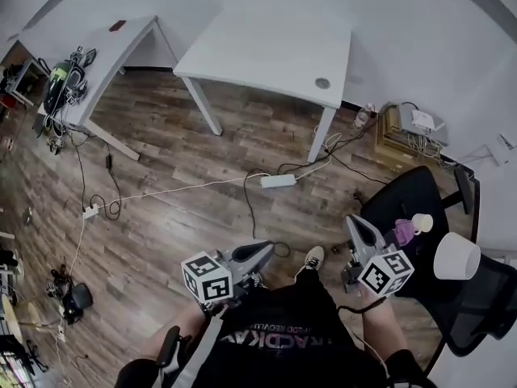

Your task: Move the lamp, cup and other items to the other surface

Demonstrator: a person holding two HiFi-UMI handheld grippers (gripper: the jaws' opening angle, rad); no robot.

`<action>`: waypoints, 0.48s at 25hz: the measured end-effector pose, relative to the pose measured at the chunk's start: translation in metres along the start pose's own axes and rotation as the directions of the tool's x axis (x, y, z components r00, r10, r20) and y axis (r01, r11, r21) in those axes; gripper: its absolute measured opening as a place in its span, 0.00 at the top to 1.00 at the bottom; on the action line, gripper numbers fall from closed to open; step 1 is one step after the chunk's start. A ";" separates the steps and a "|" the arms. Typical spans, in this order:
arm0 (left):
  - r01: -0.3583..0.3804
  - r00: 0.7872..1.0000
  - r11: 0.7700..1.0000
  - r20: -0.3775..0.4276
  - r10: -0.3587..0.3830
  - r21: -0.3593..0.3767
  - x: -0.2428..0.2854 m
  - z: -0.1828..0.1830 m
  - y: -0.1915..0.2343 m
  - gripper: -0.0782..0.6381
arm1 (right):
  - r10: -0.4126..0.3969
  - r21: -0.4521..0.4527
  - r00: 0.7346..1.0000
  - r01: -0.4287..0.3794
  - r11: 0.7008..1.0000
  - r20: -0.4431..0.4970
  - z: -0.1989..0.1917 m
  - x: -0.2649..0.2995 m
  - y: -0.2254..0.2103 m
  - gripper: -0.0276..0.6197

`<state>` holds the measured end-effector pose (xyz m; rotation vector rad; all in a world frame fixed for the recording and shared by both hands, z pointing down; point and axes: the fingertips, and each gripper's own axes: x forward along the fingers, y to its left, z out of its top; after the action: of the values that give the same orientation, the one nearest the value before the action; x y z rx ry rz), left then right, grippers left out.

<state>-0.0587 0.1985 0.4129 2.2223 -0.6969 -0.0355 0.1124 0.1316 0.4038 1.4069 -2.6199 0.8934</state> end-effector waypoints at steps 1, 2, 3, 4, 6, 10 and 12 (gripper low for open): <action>-0.018 1.000 1.000 0.017 0.018 0.002 -0.015 0.002 0.003 0.89 | 0.053 -0.005 0.998 -0.053 0.999 -0.015 -0.008 0.013 0.027 0.95; -0.035 0.999 0.999 0.030 0.035 0.003 -0.030 0.003 0.006 0.89 | 0.101 -0.012 0.994 -0.102 0.995 -0.031 -0.017 0.024 0.053 0.95; -0.049 0.998 0.999 0.042 0.049 0.003 -0.044 0.004 0.008 0.89 | 0.146 -0.023 0.988 -0.147 0.989 -0.047 -0.026 0.032 0.077 0.95; -0.059 0.997 0.998 0.055 0.059 0.004 -0.056 0.003 0.010 0.89 | 0.187 -0.035 0.980 -0.189 0.981 -0.062 -0.033 0.038 0.100 0.95; -0.071 0.995 0.997 0.077 0.070 0.010 -0.074 0.001 0.013 0.89 | 0.262 -0.047 0.961 -0.267 0.963 -0.087 -0.046 0.046 0.141 0.95; -0.082 0.993 0.996 0.093 0.078 0.033 -0.102 0.000 0.019 0.89 | 0.376 -0.051 0.914 -0.387 0.921 -0.150 -0.075 0.053 0.205 0.95; -0.084 0.992 0.995 0.097 0.079 0.046 -0.114 0.001 0.021 0.89 | 0.402 -0.065 0.897 -0.419 0.906 -0.182 -0.088 0.054 0.225 0.95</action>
<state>-0.1660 0.2430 0.4052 2.2495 -0.8485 -0.0846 -0.1137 0.2307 0.3876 0.7239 -2.8305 0.8465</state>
